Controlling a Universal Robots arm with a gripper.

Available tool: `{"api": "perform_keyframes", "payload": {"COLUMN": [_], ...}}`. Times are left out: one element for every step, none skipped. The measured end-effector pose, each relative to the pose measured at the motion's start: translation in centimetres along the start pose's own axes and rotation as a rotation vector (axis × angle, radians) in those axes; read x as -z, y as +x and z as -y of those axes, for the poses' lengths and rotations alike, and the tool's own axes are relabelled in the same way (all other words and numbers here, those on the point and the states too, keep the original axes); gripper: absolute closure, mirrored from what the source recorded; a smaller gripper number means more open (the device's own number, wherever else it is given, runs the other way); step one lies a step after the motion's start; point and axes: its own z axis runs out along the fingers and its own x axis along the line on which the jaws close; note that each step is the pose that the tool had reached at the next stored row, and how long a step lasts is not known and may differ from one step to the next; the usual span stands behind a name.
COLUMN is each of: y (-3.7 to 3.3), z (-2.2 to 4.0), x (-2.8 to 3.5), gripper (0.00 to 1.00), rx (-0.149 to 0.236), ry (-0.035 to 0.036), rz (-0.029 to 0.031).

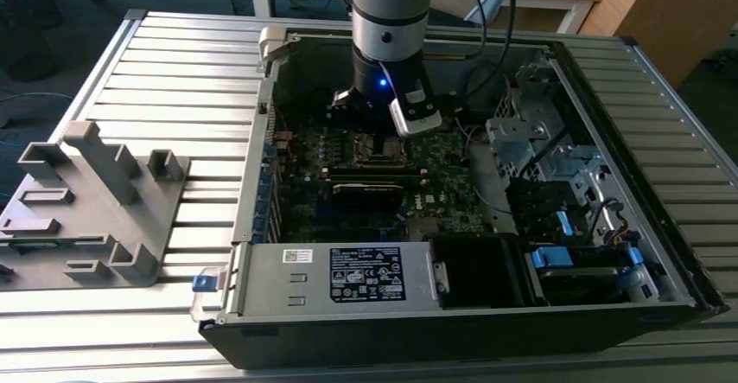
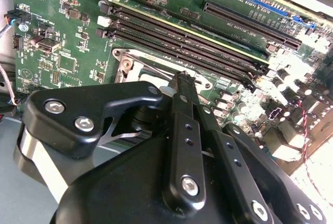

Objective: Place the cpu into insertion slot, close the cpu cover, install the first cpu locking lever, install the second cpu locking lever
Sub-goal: 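Install the second cpu locking lever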

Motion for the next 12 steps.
{"api": "perform_keyframes", "payload": {"y": [0.00, 0.02, 0.06, 0.13, 0.21, 0.31, 0.42, 0.53, 0.58, 0.60, 0.63, 0.67], "z": [0.00, 0.01, 0.02, 0.03, 0.04, 0.06, 0.08, 0.10, 0.11, 0.13, 0.15, 0.16], "x": [0.00, -0.01, -0.04, -0.06, -0.10, -0.14, -0.19, -0.29, -0.39, -0.50, -0.63, -0.76], "gripper": [0.89, 0.89, 0.89, 0.89, 0.89, 0.89, 0.89, 0.89, 0.89, 0.89, 0.89, 0.89], "rx": [0.000, 0.000, 0.000, 0.000, 0.000, 0.000, 0.000, 0.000, 0.000, 0.000, 0.000, 0.000], "ry": [0.0000, 0.0000, -0.0001, 0.0000, 0.0000, 0.0000, 0.0001, 0.0000, 0.0000, 0.0000, 0.0000, 0.0000], "rz": [0.0000, 0.0000, 0.0001, 0.0001, 0.0000, 0.0001, 0.0000, 0.0000, 0.0000, 0.0000, 0.0000, 0.0001]}}
